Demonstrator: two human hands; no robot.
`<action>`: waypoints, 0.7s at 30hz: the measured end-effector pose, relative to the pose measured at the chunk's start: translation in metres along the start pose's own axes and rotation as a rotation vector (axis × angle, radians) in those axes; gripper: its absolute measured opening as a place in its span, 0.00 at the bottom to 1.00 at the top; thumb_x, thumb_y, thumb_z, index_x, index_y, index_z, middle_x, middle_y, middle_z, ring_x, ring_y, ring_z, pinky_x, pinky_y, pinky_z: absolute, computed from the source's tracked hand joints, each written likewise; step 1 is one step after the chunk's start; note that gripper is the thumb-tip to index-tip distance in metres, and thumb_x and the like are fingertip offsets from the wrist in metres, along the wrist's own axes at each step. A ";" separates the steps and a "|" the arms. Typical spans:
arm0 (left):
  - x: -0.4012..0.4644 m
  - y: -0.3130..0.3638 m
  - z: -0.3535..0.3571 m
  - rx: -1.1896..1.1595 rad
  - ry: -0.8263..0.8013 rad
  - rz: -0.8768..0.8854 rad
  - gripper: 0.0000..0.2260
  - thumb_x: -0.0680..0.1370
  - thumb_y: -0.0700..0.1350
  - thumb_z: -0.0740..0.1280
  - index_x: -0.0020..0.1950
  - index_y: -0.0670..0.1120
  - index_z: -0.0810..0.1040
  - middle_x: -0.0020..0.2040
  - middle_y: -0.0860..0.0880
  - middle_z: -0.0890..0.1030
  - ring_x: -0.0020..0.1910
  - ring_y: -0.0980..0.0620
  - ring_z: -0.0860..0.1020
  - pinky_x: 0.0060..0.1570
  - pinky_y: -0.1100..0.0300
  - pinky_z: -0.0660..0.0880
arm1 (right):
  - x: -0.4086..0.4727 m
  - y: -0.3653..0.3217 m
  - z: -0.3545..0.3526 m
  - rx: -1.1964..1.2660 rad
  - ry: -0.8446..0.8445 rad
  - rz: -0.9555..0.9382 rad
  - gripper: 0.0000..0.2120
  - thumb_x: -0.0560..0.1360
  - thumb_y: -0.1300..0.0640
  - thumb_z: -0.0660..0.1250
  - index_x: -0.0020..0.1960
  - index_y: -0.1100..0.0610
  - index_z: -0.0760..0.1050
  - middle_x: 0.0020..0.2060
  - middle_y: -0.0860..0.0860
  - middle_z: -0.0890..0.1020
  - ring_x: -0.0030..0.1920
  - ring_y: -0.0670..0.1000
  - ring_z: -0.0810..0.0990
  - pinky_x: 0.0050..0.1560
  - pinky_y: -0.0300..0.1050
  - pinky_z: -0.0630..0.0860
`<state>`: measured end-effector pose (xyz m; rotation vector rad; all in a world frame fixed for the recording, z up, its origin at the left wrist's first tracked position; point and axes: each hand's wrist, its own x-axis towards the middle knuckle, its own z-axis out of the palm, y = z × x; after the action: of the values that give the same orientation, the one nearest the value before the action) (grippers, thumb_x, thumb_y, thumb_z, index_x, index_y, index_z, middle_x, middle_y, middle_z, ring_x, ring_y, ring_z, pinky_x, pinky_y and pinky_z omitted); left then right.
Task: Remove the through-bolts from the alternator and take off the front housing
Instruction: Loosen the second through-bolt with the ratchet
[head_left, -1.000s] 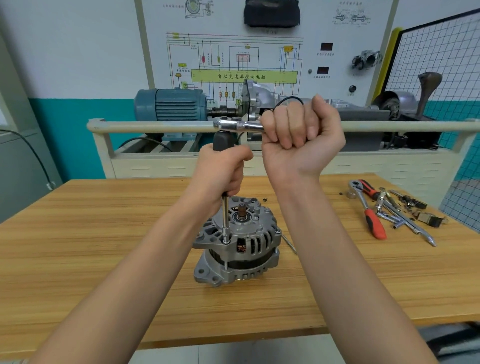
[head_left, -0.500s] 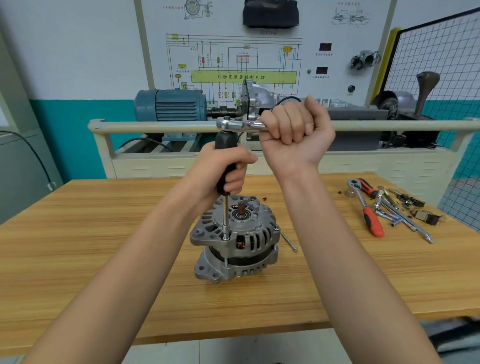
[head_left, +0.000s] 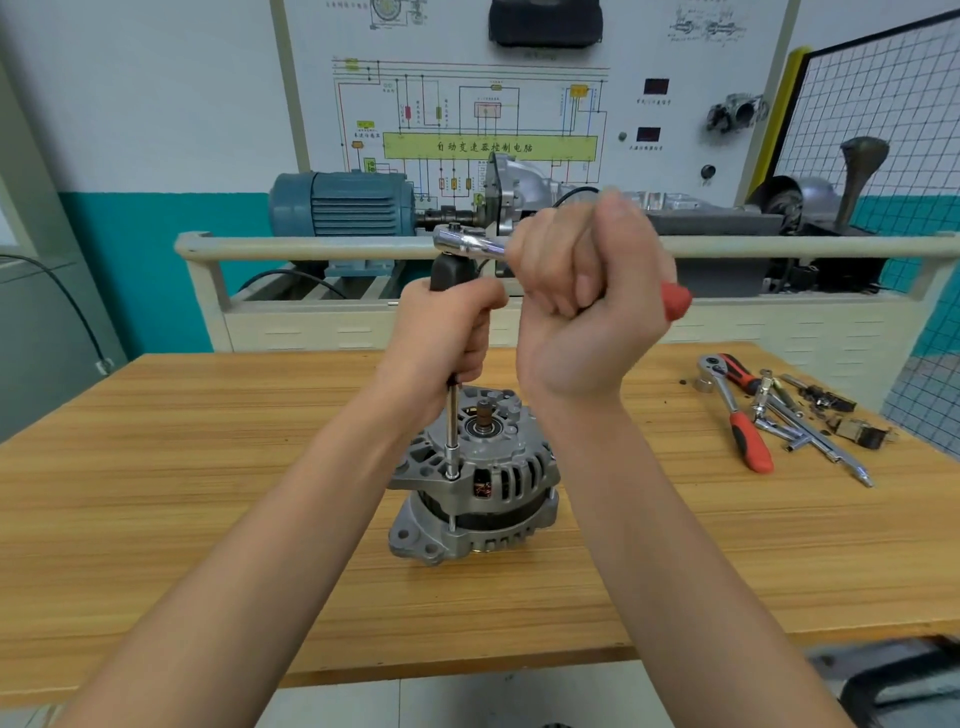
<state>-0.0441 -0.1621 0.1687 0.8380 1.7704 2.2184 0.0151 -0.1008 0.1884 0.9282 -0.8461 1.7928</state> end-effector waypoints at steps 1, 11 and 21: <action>-0.001 -0.001 0.003 0.006 0.060 0.021 0.20 0.74 0.34 0.62 0.26 0.49 0.59 0.19 0.54 0.58 0.17 0.56 0.54 0.20 0.69 0.53 | -0.003 0.002 0.003 -0.066 -0.014 -0.051 0.21 0.72 0.68 0.52 0.26 0.51 0.65 0.19 0.46 0.63 0.21 0.45 0.58 0.28 0.42 0.54; 0.000 0.004 -0.014 0.015 -0.243 -0.031 0.17 0.70 0.38 0.67 0.26 0.48 0.64 0.21 0.52 0.59 0.20 0.54 0.56 0.23 0.63 0.56 | 0.031 -0.002 -0.033 0.539 0.268 0.436 0.23 0.71 0.60 0.54 0.18 0.55 0.60 0.14 0.48 0.59 0.20 0.48 0.50 0.24 0.38 0.53; 0.001 0.000 -0.005 -0.017 -0.101 -0.028 0.24 0.77 0.39 0.62 0.22 0.50 0.62 0.18 0.53 0.57 0.16 0.56 0.53 0.20 0.70 0.53 | 0.015 -0.002 -0.017 0.296 0.147 0.225 0.25 0.74 0.63 0.53 0.19 0.53 0.61 0.15 0.47 0.60 0.20 0.48 0.52 0.24 0.40 0.55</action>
<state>-0.0474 -0.1654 0.1686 0.8995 1.7042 2.1314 0.0088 -0.0799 0.1934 0.8990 -0.6212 2.1953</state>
